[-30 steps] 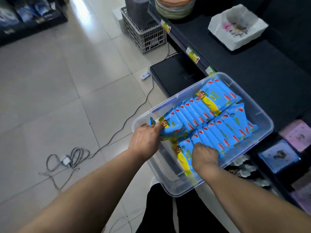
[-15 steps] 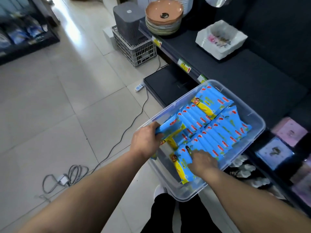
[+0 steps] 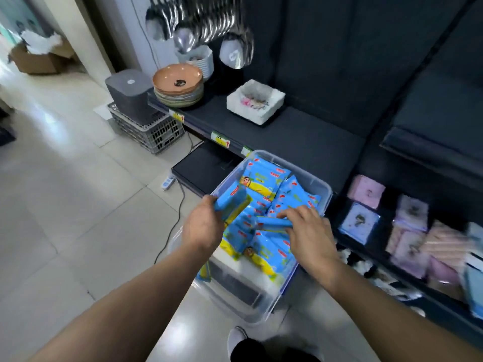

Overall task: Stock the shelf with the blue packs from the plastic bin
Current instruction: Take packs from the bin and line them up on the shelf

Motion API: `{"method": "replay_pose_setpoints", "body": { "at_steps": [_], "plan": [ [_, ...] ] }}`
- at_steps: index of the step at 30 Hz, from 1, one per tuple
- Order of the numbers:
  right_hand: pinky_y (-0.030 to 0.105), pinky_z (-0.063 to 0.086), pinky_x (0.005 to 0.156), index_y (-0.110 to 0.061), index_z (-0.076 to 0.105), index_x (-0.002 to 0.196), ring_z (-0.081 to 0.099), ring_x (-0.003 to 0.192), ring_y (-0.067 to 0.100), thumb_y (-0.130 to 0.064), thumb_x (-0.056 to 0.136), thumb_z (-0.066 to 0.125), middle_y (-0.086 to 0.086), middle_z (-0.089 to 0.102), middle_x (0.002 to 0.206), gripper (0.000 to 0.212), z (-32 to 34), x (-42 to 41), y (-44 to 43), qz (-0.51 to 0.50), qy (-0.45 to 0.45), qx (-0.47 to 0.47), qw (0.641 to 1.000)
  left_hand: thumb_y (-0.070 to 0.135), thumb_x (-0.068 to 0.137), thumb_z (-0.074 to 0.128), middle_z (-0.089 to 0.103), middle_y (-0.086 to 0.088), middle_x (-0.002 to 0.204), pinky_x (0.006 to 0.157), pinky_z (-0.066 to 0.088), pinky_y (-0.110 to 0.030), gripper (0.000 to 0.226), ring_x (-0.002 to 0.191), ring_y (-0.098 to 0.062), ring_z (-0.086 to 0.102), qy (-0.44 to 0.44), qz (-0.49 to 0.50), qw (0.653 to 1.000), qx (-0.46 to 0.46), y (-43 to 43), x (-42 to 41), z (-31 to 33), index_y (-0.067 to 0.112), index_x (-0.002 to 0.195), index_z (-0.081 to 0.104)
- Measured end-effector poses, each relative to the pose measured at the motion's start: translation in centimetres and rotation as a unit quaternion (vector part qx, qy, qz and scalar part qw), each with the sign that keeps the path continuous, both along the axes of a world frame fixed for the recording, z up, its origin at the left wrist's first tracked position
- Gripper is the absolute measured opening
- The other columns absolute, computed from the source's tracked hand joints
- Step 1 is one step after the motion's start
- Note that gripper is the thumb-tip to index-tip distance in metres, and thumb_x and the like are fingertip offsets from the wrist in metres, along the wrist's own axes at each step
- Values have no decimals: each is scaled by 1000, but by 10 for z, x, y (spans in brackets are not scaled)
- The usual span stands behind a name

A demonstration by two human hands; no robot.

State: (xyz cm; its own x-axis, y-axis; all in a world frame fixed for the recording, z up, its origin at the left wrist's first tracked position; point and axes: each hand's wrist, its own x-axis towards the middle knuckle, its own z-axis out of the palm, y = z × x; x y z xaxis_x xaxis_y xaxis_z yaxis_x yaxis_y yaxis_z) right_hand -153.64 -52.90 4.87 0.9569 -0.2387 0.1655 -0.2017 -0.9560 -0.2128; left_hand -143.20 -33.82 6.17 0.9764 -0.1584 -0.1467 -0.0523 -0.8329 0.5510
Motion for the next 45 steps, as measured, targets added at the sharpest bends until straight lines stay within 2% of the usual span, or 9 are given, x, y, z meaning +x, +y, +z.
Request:
{"method": "replay_pose_setpoints", "body": {
  "at_steps": [4, 7, 11, 14, 23, 26, 32, 36, 45],
  "plan": [
    [37, 44, 66, -32, 63, 98, 60, 84, 23, -15, 64, 80, -7, 61, 91, 41, 29, -30, -35, -56, -61, -21, 996, 15, 91, 47, 63, -12, 116, 79, 43, -38, 34, 108, -35, 56, -32, -89, 996, 1, -39, -8, 23, 18, 125, 47],
    [39, 40, 75, -35, 60, 105, 56, 93, 21, -18, 78, 71, -9, 59, 96, 35, 46, -64, -66, -109, -49, -10, 993, 16, 93, 49, 65, -11, 115, 79, 45, -38, 35, 107, -34, 59, -65, -142, 988, -17, -76, -26, 44, 16, 128, 48],
    [38, 35, 80, -36, 58, 111, 54, 100, 19, -20, 86, 63, -10, 59, 104, 31, 68, -114, -111, -151, -61, 12, 987, 17, 93, 49, 66, -10, 105, 68, 43, -35, 31, 97, -33, 61, -84, -188, 978, -29, -131, -61, 67, 16, 125, 49],
    [37, 39, 81, -35, 58, 114, 55, 102, 20, -21, 85, 65, -10, 61, 108, 34, 86, -155, -149, -162, -68, 1, 984, 18, 94, 50, 66, -10, 112, 81, 46, -38, 32, 105, -32, 59, -102, -225, 968, -31, -172, -96, 81, 16, 126, 50],
    [38, 46, 71, -25, 66, 101, 63, 73, 28, -11, 70, 78, 0, 65, 81, 36, 144, -265, -256, -237, -175, -64, 953, 17, 93, 50, 65, -1, 108, 76, 44, -32, 28, 98, -25, 59, -200, -300, 928, -91, -297, -187, 142, 22, 121, 54],
    [38, 40, 76, -28, 64, 103, 62, 75, 25, -13, 74, 75, -2, 64, 84, 35, 163, -287, -278, -270, -223, -97, 932, 15, 93, 51, 64, 0, 110, 76, 44, -32, 29, 102, -22, 56, -238, -308, 913, -126, -335, -201, 164, 22, 121, 56],
    [36, 24, 76, -33, 62, 104, 58, 83, 20, -8, 77, 71, -8, 61, 92, 38, 180, -305, -321, -303, -263, -130, 907, 16, 95, 50, 54, 1, 116, 78, 45, -32, 30, 111, -19, 45, -286, -337, 893, -84, -421, -198, 186, 24, 122, 58],
    [38, 28, 78, -35, 60, 105, 58, 86, 20, -8, 79, 69, -9, 60, 96, 38, 182, -303, -353, -316, -241, -123, 909, 16, 94, 50, 49, -1, 117, 79, 48, -36, 30, 112, -21, 44, -265, -363, 892, -53, -476, -183, 186, 24, 122, 60],
    [37, 34, 76, -36, 59, 104, 58, 85, 17, -11, 80, 69, -12, 59, 94, 36, 188, -255, -427, -334, -210, -129, 910, 21, 92, 52, 55, -1, 121, 93, 43, -37, 33, 114, -22, 42, -272, -479, 834, -43, -609, -141, 189, 24, 125, 58]
  ]
}}
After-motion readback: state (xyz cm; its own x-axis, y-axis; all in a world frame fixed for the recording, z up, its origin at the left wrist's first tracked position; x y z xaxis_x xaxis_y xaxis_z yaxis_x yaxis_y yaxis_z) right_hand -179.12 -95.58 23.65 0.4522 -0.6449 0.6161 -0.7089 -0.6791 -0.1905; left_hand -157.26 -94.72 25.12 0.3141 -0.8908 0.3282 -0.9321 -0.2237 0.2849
